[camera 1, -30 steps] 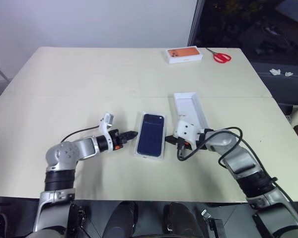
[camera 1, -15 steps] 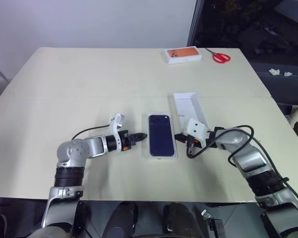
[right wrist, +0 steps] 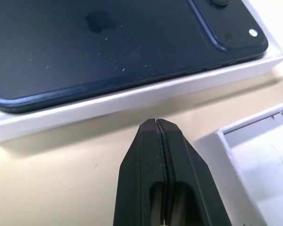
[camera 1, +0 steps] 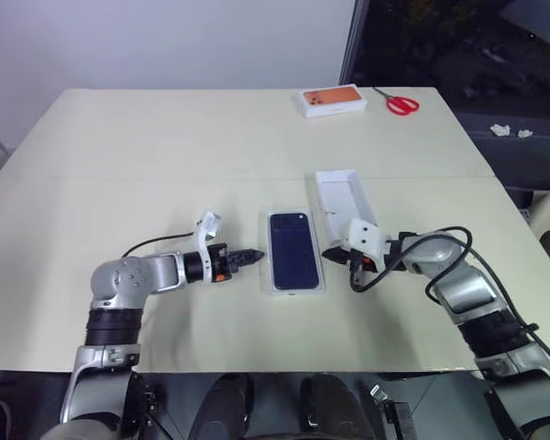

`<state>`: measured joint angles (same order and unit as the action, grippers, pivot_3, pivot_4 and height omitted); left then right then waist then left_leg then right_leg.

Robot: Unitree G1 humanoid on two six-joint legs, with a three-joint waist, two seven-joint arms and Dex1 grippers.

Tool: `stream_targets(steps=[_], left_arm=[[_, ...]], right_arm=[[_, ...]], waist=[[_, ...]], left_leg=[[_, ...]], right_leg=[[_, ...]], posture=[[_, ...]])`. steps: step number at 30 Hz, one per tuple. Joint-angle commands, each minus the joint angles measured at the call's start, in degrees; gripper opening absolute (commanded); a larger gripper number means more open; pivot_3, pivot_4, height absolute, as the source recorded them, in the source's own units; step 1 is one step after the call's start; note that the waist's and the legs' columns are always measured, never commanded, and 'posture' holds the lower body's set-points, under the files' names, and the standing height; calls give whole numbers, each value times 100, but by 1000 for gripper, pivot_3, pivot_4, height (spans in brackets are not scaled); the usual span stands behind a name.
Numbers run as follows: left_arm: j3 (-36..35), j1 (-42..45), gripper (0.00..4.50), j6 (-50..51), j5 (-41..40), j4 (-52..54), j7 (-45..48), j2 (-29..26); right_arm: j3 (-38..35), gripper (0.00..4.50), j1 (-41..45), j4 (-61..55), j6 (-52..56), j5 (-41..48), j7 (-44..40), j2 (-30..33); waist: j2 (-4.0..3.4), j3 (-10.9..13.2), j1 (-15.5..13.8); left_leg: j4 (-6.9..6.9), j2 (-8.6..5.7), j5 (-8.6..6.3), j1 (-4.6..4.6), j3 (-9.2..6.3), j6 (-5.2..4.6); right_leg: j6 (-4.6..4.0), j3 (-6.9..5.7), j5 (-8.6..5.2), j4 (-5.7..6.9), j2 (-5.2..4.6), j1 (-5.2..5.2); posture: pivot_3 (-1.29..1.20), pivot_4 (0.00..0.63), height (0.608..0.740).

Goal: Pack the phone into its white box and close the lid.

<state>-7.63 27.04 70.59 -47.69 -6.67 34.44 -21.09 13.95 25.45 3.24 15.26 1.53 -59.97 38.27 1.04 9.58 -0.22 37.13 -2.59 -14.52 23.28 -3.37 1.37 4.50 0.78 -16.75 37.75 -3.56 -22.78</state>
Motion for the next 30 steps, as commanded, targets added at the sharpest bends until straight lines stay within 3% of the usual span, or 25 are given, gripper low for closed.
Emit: stream_targets(steps=[1, 3, 6, 10, 11, 12, 14, 16, 18, 22, 30], left_arm=[[-191, -205, 3, -273, 130, 202, 145, -338], [-392, -274, 0, -460, 114, 323, 258, -603], [-620, -284, 839, -595, -47, 364, 724, -1047], [-530, -316, 2776, -1317, 276, 562, 1166, -1453], [-485, -320, 3257, -1510, 359, 584, 1275, -1510], [-464, -318, 3895, -1771, 448, 604, 1412, -1559], [-333, -422, 4458, -2853, 918, 738, 1883, -1702], [-303, -525, 4458, -3593, 1172, 765, 2133, -1665], [-301, -556, 4458, -3540, 1087, 692, 2223, -1644], [-287, -652, 4458, -3570, 1103, 731, 2106, -1499], [-320, -858, 4458, -3550, 1026, 962, 1824, -1178]], right_arm=[[-360, 254, 133, -296, 633, 520, -506, 375], [-550, 819, 219, -495, 1049, 812, -740, 618], [-787, 2202, 307, -892, 1634, 1230, -809, 767], [-929, 4238, 702, -1076, 2704, 1526, -390, 617], [-896, 4500, 797, -1047, 2767, 1445, -213, 558], [-875, 4500, 955, -994, 2961, 1377, 67, 421], [-772, 4500, 1416, -922, 3575, 1180, 883, -103], [-704, 4500, 1713, -816, 4039, 1007, 1468, -484], [-485, 4500, 1807, -739, 3887, 685, 1796, -577], [-561, 4500, 2110, -329, 4694, 505, 2607, -984], [-740, 4500, 2916, 397, 6399, 569, 3355, -1707]], waist=[[-1, 1, 4], [-6, 7, 20], [-7, 11, 37], [-10, 12, 83], [-10, 13, 82], [-10, 13, 81], [-10, 14, 104], [-16, 16, 105], [-16, 16, 86], [-16, 16, 73], [-18, 17, 132]], left_leg=[[0, 0, 0, 0, 0, 0], [-2, 2, -5, 2, 1, -8], [-4, 7, -10, 10, 0, -17], [-9, 11, -10, 12, 0, -17], [-10, 11, -10, 12, 0, -17], [-10, 11, -11, 14, 0, -17], [-11, 11, -11, 17, 1, -18], [-20, 12, -6, 25, 8, -8], [-25, 13, 4, 25, 8, 8], [-20, 9, -1, 35, 7, -1], [-16, 10, -7, 39, 9, -13]], right_leg=[[0, 1, 0, 0, 0, -1], [0, 2, 0, -1, 0, -3], [-1, 2, 0, 0, 1, -17], [-1, 2, 0, 1, 1, -22], [-1, 2, 0, 1, 0, -21], [-2, 2, -1, -2, -1, -23], [-2, 3, 0, -4, -2, -26], [-11, 10, 4, -2, -2, -46], [-11, 9, 5, -2, -1, -49], [-11, 7, 5, -10, -4, -48], [-11, 11, 6, 17, 2, -68]], posture=[[0, 150, 740], [0, 150, 740], [0, 150, 740], [0, 150, 740], [0, 150, 740], [0, 150, 740], [0, 150, 740], [0, 150, 740], [0, 150, 740], [0, 150, 740], [0, 150, 740]])
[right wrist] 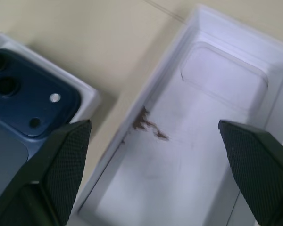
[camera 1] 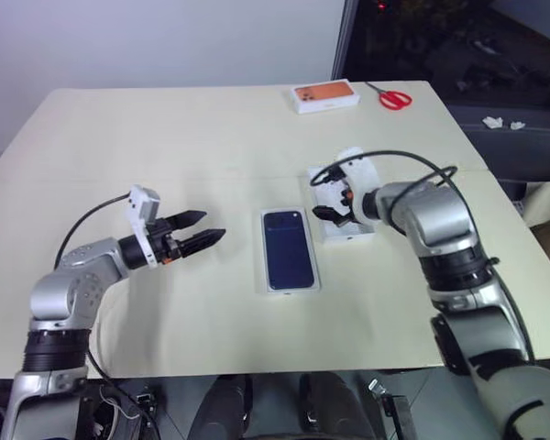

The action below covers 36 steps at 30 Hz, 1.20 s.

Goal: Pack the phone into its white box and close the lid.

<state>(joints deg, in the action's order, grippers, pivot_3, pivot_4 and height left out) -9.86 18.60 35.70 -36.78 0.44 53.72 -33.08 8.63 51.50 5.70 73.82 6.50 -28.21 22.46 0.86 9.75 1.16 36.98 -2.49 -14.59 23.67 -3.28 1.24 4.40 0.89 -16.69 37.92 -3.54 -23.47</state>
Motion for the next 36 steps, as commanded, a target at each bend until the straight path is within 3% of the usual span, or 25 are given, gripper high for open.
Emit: stream_targets(steps=[1, 7, 12, 21, 25, 31, 36], left_arm=[[-103, -27, 4458, -50, -64, 282, -144, 45], [-173, -171, 4458, 75, -194, 456, -348, 173], [-231, -260, 4458, 204, -338, 605, -528, 287], [-167, -230, 4458, 247, -378, 641, -681, 369], [-191, -197, 4500, 279, -392, 621, -745, 387], [-209, -183, 4500, 347, -466, 617, -781, 395], [-216, -171, 4500, 353, -455, 607, -807, 376]], right_arm=[[-124, 4500, 372, 185, 774, 109, 165, -109], [-37, 4500, 568, 293, 1786, 508, 98, -191], [223, 4500, 764, 497, 1815, 478, 256, -89], [-180, 4500, 933, 809, 1716, 242, 950, -572], [-276, 3307, 877, 733, 1710, 203, 1176, -728], [-353, 127, 803, 588, 1614, 177, 1449, -830], [-560, 57, 757, 536, 1523, 106, 1687, -906]], waist=[[0, 0, -13], [0, 0, -25], [-1, 0, -4], [-1, 0, -1], [-1, 0, -6], [-1, 0, -6], [-1, 0, -6]], left_leg=[[-1, 2, 1, 0, -2, 2], [3, -3, 0, 1, 1, -1], [1, -1, 0, 1, 1, -1], [2, -2, 0, 0, 2, -1], [2, -1, 0, 0, 2, -1], [2, -2, 0, 1, 3, -1], [2, -2, 0, 1, 3, -1]], right_leg=[[0, -1, 0, 3, 2, -1], [0, 0, 0, 1, 0, 2], [0, 0, 0, 5, 2, -2], [0, 0, 0, 6, 2, -1], [0, 0, 0, 7, 3, -2], [0, 0, 0, 7, 3, -2], [0, 0, 0, 7, 4, -2]], posture=[[0, 150, 740], [0, 150, 740], [0, 150, 740], [0, 150, 740], [0, 150, 740], [0, 150, 740], [0, 150, 740]])
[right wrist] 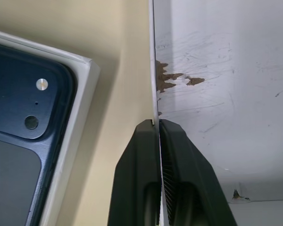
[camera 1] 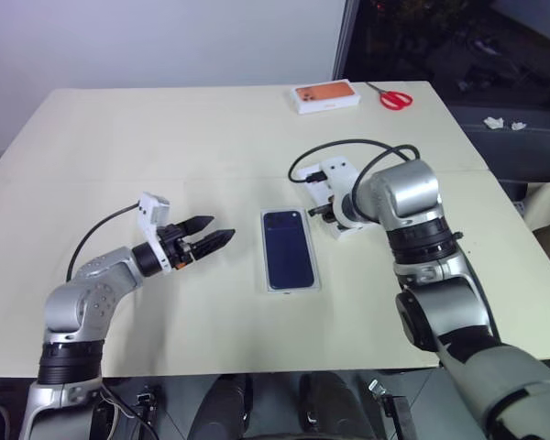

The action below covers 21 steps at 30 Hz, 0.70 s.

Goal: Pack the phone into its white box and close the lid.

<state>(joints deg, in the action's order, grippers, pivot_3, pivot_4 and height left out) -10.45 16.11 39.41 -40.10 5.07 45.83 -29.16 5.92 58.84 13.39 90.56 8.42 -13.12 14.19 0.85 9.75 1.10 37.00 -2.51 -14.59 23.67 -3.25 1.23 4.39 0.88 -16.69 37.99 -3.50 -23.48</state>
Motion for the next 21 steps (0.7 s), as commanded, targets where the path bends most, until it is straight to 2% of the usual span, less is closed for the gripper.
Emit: stream_targets(steps=[1, 3, 5, 9, 13, 17, 21], left_arm=[[-158, 82, 4500, -15, -130, 145, -24, -16], [-165, 86, 4500, -16, -138, 141, -28, -23], [-178, 89, 4500, -9, -151, 132, -26, -37], [-158, 97, 4500, -11, -146, 118, 23, -90], [-188, 162, 4500, 18, -167, 80, 49, -122], [-243, 155, 4500, 97, -240, 123, 36, -161], [-243, 134, 4500, 128, -269, 167, 66, -210]], right_arm=[[-364, 57, 35, -222, -249, -124, 251, -93], [-779, 57, 111, -138, -448, -158, 445, -231], [-875, 57, 152, -93, -616, -102, 425, -251], [-1438, 57, 255, -206, -650, 446, 38, -582], [-2082, 57, 366, -504, -695, 1169, -470, -865], [-3192, 57, 138, -1043, -677, 2469, -1136, -1388], [-2849, 57, -470, -1677, -748, 2778, -1210, -1485]], waist=[[0, 0, -1], [0, 0, -1], [0, 0, -1], [0, 0, 20], [-3, 2, 23], [-3, 2, 0], [-2, 1, -15]], left_leg=[[0, 0, 0, 0, 0, 0], [0, 0, 0, 0, 0, 0], [-1, 0, 0, 0, 0, 0], [-1, 1, 0, 0, 0, 0], [-2, 4, 0, 0, 1, 0], [-2, 4, 0, 0, 0, 0], [0, 2, -1, 0, -2, -2]], right_leg=[[0, 0, 0, 0, 0, 0], [0, 0, 0, 0, 0, 0], [0, 0, 0, 0, 1, -1], [0, 0, 0, 0, 3, 0], [0, 1, 0, 3, 7, -2], [1, 1, 0, 2, 6, 0], [1, -1, 0, 0, 3, 4]], posture=[[0, 150, 740], [0, 150, 740], [0, 150, 740], [0, 150, 740], [0, 150, 740], [0, 150, 740], [0, 150, 740]])
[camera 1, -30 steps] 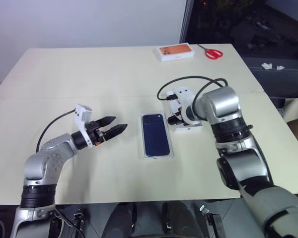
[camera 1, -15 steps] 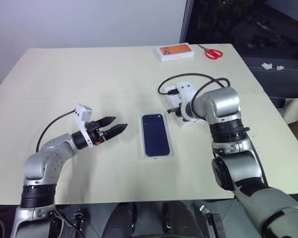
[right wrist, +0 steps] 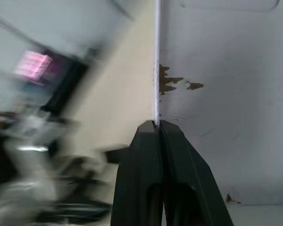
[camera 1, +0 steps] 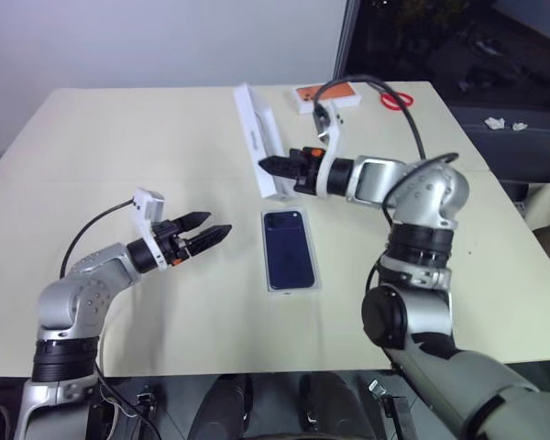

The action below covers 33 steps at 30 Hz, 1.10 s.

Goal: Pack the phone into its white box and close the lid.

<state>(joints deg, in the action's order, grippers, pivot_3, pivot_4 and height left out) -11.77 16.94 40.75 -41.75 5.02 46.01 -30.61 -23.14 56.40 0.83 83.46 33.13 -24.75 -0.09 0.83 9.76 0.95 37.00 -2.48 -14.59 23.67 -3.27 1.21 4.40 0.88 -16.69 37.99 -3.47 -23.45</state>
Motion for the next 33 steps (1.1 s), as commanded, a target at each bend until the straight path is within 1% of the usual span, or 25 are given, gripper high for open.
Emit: stream_targets(steps=[1, 4, 5, 8, 11, 14, 17, 21, 23, 25, 27, 30, 31, 33], left_arm=[[-134, 65, 4500, 16, -133, 183, 52, -80], [-251, 107, 4500, 59, -241, 207, 82, -132], [-345, 116, 4500, 89, -334, 210, 108, -159], [-721, 51, 4500, 116, -632, 227, 309, -397], [-1011, -32, 4500, 128, -834, 226, 430, -589], [-1188, -183, 4500, 180, -1001, 298, 580, -743], [-1210, -372, 4500, 163, -1030, 410, 635, -828], [-1223, -514, 4500, 263, -1117, 420, 570, -842], [-1198, -600, 3943, 477, -1283, 458, 507, -786], [-1163, -636, 3222, 489, -1279, 463, 433, -738], [-1094, -623, 2192, 477, -1236, 436, 370, -676], [-940, -604, 559, 304, -990, 428, 255, -575], [-896, -606, 112, 265, -942, 421, 240, -536], [-792, -620, 112, 207, -836, 446, 195, -456]], right_arm=[[-191, 57, -225, -415, 161, 516, 6, -248], [-979, 57, -128, -258, 783, 1199, 153, -781], [-1058, 57, -229, -193, 864, 1505, 261, -889], [-844, 57, -870, -337, 904, 2206, 795, -1162], [-966, 57, -1166, -72, 904, 3117, 1585, -1342], [-636, 57, -1521, 64, 904, 4026, 2095, -1229], [-647, 57, -1685, 298, 904, 4582, 2704, -1275], [-253, 57, -2018, 479, 722, 5400, 3347, -1169], [77, 0, -2197, 568, 522, 5961, 3644, -1033], [459, 0, -2337, 622, 212, 6557, 3958, -852], [806, 0, -2467, 613, -69, 6920, 4162, -681], [1218, 0, -2605, 529, -376, 7132, 4291, -411], [1340, 0, -2645, 525, -475, 7228, 4308, -323], [1542, 0, -2728, 527, -644, 7277, 4299, -150]], waist=[[0, 0, 7], [-5, 2, 38], [-5, 2, 44], [-6, 3, 90], [-7, 4, 129], [-9, 4, 149], [-8, 4, 151], [-12, 6, 168], [-12, 6, 174], [-12, 6, 173], [-12, 6, 169], [-11, 6, 152], [-11, 6, 147], [-9, 5, 152]], left_leg=[[1, -2, 0, 0, 0, 0], [-2, 0, 1, 0, 2, 2], [-4, 2, 1, 0, 2, 2], [-11, 10, 3, 0, 1, 6], [-10, 9, 4, 0, 2, 7], [-12, 9, 4, 0, 2, 7], [-15, 9, 3, -1, 1, 5], [-11, 7, 3, -1, 9, 3], [-14, 15, 3, -5, 8, 3], [-17, 16, 3, -6, 8, 3], [-16, 16, 3, -6, 8, 2], [-10, 15, 3, -6, 9, 2], [-8, 15, 3, -6, 8, 2], [-5, 15, 1, -7, 8, -1]], right_leg=[[0, 1, 0, 0, -1, 0], [0, 4, 0, 8, 0, -9], [0, 4, 0, 8, 2, -9], [-1, 4, 0, 7, 6, -13], [-1, 5, 0, 7, 3, -12], [-2, 4, -1, 5, 3, -12], [-2, 3, -1, -3, 3, -5], [-2, 9, -1, 2, 0, -8], [-1, 8, -1, 1, 7, -7], [-1, 8, -2, 0, 8, -6], [-1, 8, -2, 0, 8, -5], [0, 7, -2, 0, 9, 0], [0, 5, -2, -1, 8, 3], [0, 4, -2, -1, 8, 4]], posture=[[0, 150, 740], [0, 150, 740], [0, 150, 740], [0, 150, 740], [0, 150, 740], [0, 150, 740], [0, 150, 740], [0, 150, 740], [0, 150, 740], [0, 150, 740], [0, 150, 740], [0, 150, 740], [0, 150, 740], [0, 150, 740]])
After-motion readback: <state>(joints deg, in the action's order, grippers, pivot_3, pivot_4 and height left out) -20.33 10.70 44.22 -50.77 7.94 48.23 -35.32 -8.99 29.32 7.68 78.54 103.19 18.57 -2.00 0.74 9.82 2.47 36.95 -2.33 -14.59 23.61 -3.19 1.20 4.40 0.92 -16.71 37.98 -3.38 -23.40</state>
